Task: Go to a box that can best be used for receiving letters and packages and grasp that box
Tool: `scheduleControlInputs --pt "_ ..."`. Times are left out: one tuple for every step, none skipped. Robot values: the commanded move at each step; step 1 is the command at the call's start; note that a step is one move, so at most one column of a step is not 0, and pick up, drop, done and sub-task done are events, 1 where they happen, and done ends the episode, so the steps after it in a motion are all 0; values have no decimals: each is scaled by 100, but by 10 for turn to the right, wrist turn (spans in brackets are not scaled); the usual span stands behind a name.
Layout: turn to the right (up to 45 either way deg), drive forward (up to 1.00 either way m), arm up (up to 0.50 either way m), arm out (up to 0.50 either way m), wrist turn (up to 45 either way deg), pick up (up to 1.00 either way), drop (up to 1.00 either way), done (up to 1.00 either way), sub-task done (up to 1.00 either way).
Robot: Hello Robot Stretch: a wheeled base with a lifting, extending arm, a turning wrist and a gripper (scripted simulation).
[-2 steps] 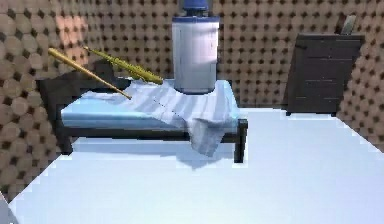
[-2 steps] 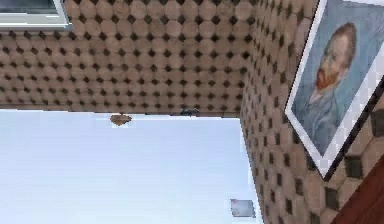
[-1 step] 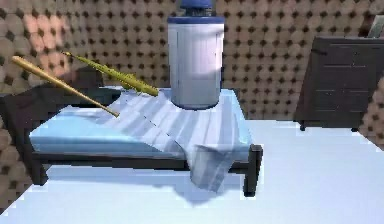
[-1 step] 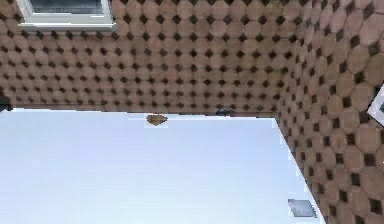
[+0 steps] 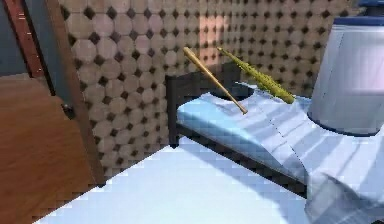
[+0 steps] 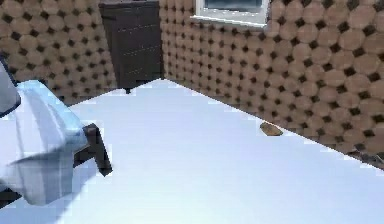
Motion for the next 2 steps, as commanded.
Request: scheduleControlInputs --pt "0 45 0 0 0 0 0 0 0" --pt "-450 0 0 0 0 0 0 0 0"
